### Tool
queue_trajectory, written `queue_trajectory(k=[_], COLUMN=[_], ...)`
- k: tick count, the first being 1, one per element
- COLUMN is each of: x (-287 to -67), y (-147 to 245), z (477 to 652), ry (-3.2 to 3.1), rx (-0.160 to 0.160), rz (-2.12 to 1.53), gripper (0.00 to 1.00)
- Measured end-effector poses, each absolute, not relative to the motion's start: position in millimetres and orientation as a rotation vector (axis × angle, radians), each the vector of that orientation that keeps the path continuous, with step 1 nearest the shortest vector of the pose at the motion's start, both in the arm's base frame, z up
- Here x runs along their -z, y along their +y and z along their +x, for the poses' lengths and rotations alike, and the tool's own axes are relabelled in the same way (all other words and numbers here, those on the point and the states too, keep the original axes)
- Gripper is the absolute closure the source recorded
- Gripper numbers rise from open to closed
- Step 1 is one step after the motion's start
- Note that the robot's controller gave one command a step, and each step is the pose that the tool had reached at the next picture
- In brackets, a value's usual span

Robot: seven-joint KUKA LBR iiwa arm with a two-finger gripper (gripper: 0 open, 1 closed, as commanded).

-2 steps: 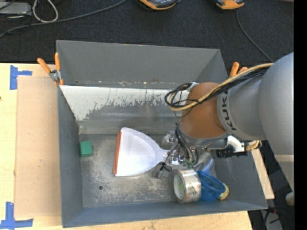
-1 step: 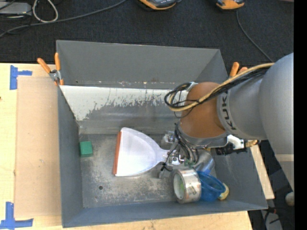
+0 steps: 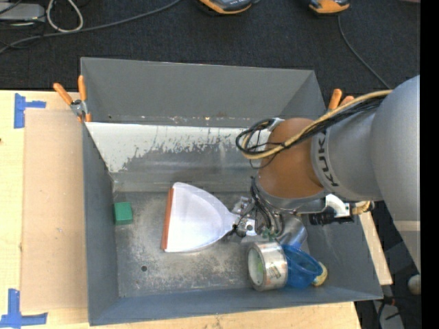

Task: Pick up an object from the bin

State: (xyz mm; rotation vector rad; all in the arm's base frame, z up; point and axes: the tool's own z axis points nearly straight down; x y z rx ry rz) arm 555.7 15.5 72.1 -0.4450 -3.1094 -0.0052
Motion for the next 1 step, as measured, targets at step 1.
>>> queue_trajectory(k=[1], x=[-72.2], y=[15.5], z=[555.7], ry=[-3.109], rx=[0.005], rz=[-0.445], gripper=[1.0])
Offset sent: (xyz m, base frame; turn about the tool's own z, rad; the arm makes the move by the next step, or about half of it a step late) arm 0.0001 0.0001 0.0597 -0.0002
